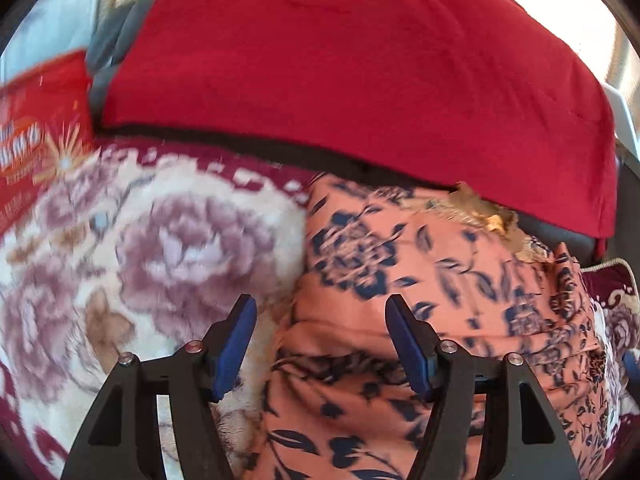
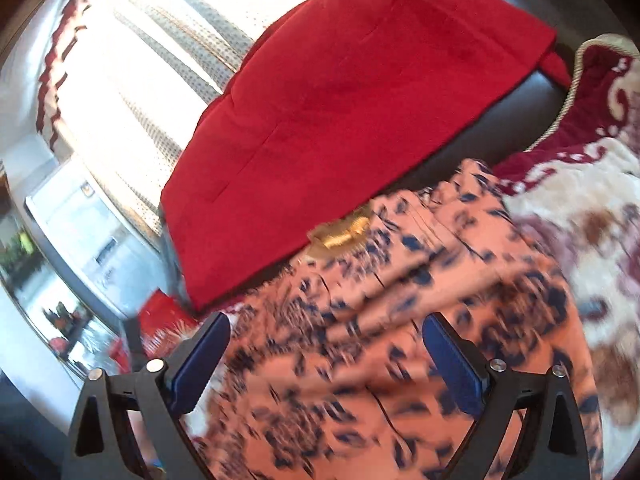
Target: Fold small clothes
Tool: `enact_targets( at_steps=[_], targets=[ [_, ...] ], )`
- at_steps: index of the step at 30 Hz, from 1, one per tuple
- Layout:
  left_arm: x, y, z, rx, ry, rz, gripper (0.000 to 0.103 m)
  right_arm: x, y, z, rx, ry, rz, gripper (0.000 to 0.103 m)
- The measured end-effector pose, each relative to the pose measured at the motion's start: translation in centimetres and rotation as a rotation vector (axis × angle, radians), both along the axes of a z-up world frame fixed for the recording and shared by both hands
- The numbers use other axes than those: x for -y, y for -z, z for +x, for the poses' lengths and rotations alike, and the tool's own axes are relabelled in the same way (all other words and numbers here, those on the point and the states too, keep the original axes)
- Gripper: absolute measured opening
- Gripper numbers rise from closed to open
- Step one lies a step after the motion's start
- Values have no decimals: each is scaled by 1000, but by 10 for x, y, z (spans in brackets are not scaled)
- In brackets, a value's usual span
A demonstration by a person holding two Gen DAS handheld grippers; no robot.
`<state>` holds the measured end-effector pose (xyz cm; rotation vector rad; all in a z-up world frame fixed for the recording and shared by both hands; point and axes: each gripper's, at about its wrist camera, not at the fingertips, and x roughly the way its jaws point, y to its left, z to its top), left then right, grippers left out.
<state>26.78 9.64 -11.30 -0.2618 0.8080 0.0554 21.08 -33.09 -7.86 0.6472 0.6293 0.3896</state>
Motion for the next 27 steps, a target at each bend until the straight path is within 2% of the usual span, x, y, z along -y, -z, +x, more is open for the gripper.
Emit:
enact_targets(
  at_steps=[4,6,9,11,12,13,14,15,18,19,20,21,22,23,24,26,27],
  targets=[
    [-6,18,-8,23,12,-22,68,9,14,54,-162,59,75,94],
    [-3,19,-13,32,26,-13,68,11,31,74,-263,106,97,93],
    [6,15,-7,51,45,-33,68,11,51,88,-347,146,167,76],
    [9,10,-10,71,56,-24,68,7,55,94,-363,167,153,73],
    [11,12,-8,69,61,-20,68,4,55,100,-369,171,124,63],
    [12,13,-8,62,66,-18,68,-1,54,107,-386,175,56,32],
    [13,14,-8,47,68,-19,68,-4,53,113,-397,176,18,11],
    [13,15,-8,44,67,-16,68,-9,45,113,-386,186,-32,4],
    [11,12,-12,73,32,11,68,-30,-8,82,-182,217,-199,4],
    [10,7,-16,100,22,7,68,-35,-16,68,-135,245,-266,4],
    [10,4,-18,121,21,6,68,-40,-10,64,-149,257,-349,6],
    [12,3,-18,127,23,10,69,-42,5,68,-205,241,-395,8],
    [14,4,-17,119,31,15,72,-38,35,77,-321,208,-405,8],
    [18,8,-13,91,44,21,72,-32,50,82,-374,185,-365,9],
    [22,15,-10,55,56,33,72,-23,55,75,-337,186,-300,9],
    [30,27,-3,-10,76,71,72,-16,48,66,-313,209,-267,15],
    [30,26,-4,-8,71,80,72,-15,44,63,-312,215,-264,18]
  ],
)
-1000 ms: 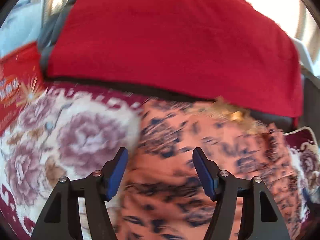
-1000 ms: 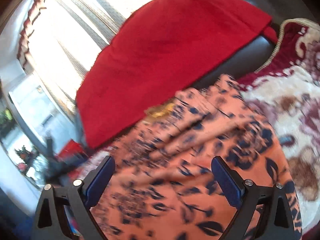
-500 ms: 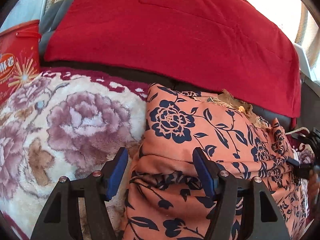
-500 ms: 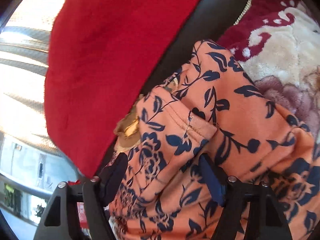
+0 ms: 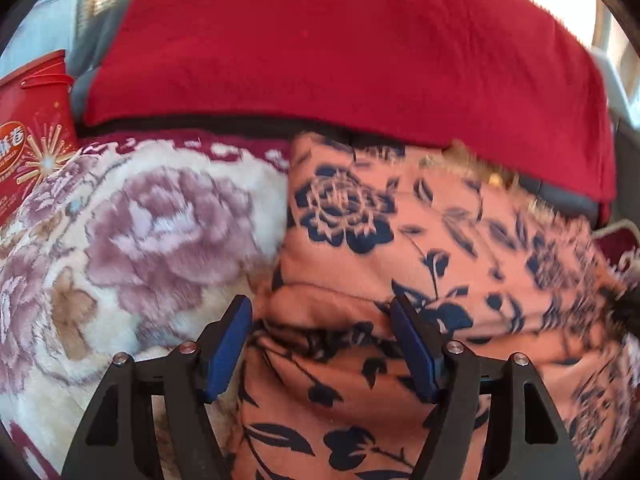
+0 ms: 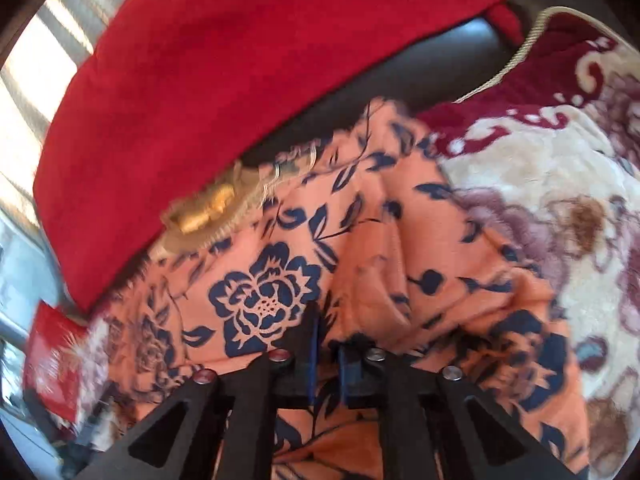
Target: Fold small clothes
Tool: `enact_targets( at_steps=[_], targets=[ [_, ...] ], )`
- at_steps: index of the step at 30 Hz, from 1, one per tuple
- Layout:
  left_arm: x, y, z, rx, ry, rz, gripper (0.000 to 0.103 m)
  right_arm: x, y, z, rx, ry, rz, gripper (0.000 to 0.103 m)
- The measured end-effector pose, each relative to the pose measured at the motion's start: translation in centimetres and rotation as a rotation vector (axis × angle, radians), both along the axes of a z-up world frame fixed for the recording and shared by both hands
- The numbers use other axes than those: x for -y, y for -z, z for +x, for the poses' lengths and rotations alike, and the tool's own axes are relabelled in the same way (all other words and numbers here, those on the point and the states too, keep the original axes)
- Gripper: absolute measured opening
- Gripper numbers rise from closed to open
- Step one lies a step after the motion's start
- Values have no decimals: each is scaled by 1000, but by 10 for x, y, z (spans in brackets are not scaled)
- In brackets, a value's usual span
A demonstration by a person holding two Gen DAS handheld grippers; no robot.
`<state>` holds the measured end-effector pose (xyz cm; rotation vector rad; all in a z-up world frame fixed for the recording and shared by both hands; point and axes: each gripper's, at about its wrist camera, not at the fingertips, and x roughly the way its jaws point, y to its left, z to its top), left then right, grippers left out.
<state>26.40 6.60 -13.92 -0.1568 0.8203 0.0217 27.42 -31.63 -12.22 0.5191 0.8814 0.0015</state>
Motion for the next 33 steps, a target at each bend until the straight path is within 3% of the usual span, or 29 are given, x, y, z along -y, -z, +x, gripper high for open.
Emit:
enact_targets(
  at_steps=[3,5,8,11,12,13,15,18,23,27,29,31,33],
  targets=[
    [0,-19,-12,116,-19,8,72,-2,-25,-11,69,-27,-35,20],
    [5,-25,-16,158,-6,41,78,-4,-44,-20,128,-32,-61,20],
    [17,1,2,-10,42,87,79,-9,-67,-19,197,-57,-92,26],
    [16,0,0,-12,31,82,79,-16,-69,-20,218,-82,-75,32],
    [16,-2,0,-6,31,82,79,-18,-72,-20,218,-111,-65,49],
    [15,-1,0,-8,30,80,79,-21,-69,-17,222,-133,-58,76],
    [13,2,2,-26,27,67,80,-23,-54,-11,222,-144,-58,85],
    [11,4,6,-27,24,64,81,-7,-6,9,22,-83,-29,83],
    [10,5,8,-30,23,60,83,-19,-45,2,140,-126,-44,84],
    [12,4,7,-32,20,63,83,-29,-61,25,186,-152,-52,85],
    [11,4,7,-33,18,58,84,-25,-47,44,133,-140,-54,85],
    [10,5,7,-37,14,52,85,-11,-11,67,-26,-79,-10,85],
    [9,5,7,-38,12,49,85,-4,-8,65,0,-53,46,85]
  ],
)
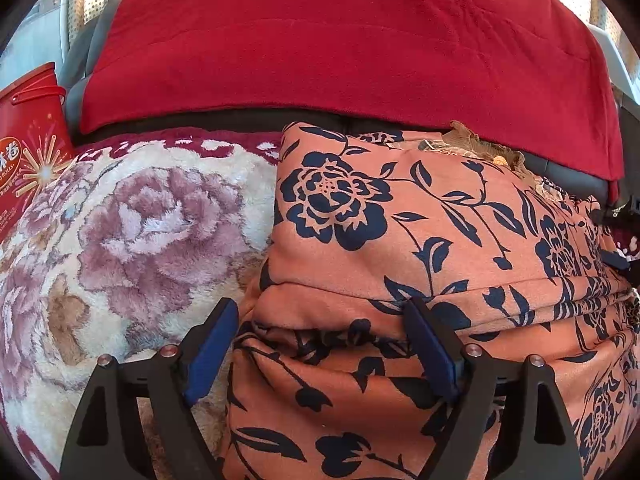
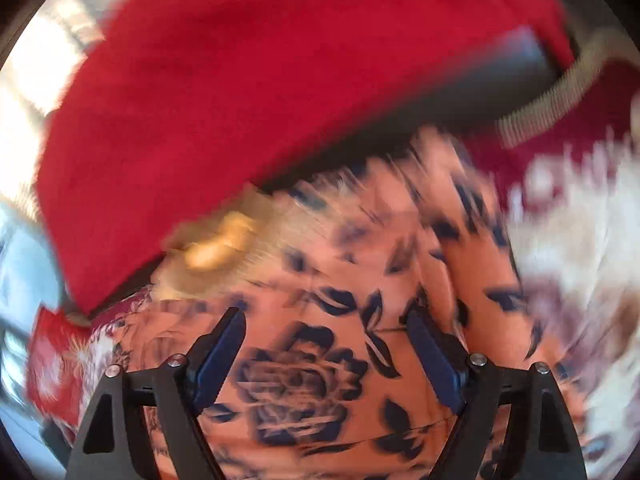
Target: Fold small clothes
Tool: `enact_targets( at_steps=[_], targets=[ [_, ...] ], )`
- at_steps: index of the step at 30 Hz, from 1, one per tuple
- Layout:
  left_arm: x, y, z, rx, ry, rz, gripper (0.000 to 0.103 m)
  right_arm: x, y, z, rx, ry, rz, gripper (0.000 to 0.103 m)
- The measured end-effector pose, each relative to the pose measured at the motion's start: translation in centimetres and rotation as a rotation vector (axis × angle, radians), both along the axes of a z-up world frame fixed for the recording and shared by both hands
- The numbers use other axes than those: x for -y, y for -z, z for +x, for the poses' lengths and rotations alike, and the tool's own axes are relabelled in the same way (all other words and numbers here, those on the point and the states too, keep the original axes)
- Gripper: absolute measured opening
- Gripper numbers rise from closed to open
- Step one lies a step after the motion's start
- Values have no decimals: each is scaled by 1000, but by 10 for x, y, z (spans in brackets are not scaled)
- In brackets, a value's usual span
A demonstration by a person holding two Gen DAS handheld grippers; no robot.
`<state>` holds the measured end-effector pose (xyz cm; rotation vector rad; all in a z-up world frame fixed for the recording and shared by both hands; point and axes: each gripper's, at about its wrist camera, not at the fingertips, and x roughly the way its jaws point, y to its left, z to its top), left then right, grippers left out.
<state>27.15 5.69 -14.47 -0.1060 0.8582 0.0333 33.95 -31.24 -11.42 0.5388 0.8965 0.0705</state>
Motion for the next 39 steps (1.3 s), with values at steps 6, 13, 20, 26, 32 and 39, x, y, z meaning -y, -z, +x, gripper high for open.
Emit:
enact_targets(
  at_steps=[6,13,20,26,32,39],
  targets=[
    [2,0,0,-2,-3,9,86,-19,-32,3,113,-76,-48,87],
    [2,0,0,-8,-3,-3,86,-20,-30,-21,67,-76,-5,90],
    [-3,1,-12,-14,-19,-21,86,-17,-38,-191,98,-167,-2,90],
    [-4,-19,-67,-45,5,-35,86,24,-2,-283,27,-99,51,90],
    [-11,-20,-155,-77,15,-81,87,47,12,-310,18,-84,125,90],
    [-22,1,-212,-128,-14,-39,87,58,9,-327,47,-80,174,90]
  ],
)
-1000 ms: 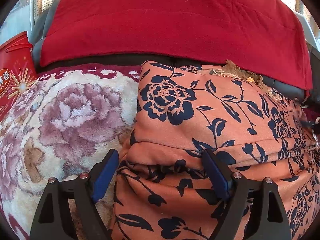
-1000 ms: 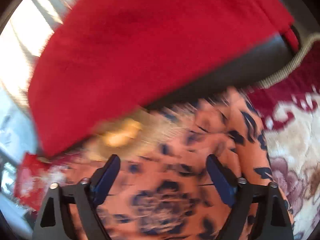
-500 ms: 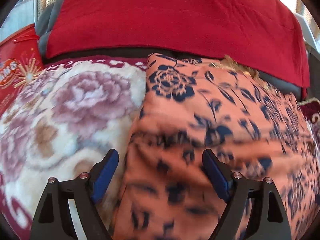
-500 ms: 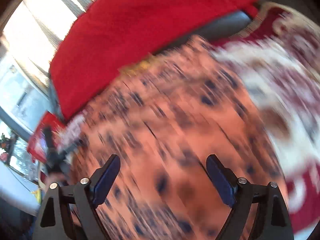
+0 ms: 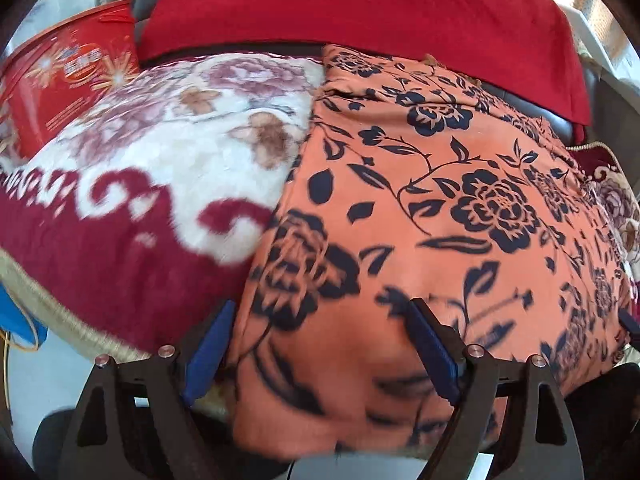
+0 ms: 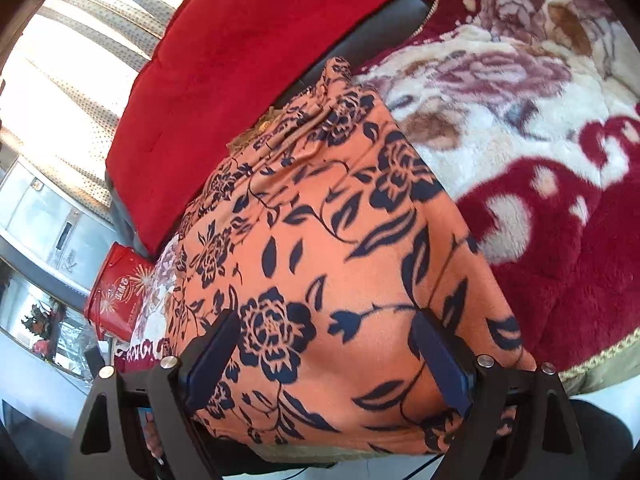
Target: Fold small clothes
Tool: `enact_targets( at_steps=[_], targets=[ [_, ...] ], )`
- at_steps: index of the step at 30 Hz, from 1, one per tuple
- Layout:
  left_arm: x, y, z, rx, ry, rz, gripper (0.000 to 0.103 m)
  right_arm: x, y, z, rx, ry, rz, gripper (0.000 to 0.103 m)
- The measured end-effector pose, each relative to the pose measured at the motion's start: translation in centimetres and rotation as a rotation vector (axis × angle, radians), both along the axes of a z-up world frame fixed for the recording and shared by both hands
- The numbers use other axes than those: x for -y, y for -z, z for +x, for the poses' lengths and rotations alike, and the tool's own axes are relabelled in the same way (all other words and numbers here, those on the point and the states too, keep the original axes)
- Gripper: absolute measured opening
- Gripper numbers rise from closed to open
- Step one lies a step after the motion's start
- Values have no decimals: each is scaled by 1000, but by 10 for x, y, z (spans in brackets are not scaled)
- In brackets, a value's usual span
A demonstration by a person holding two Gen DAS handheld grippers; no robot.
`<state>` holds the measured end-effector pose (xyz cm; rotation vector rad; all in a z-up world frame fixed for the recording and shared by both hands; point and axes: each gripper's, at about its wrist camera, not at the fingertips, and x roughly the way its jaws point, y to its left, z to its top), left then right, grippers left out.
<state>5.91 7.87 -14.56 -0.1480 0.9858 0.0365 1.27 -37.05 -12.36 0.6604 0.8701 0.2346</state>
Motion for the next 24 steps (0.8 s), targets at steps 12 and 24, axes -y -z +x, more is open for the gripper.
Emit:
enact_targets(
  at_steps=[12,24],
  targets=[
    [-32,11,-33,-35,-51,-196,87,54,7,-43,-54,109,5,90],
    [-36,20,-31,-66,-31,-225,87,44,20,-28,-132,80,-42,79]
  ],
)
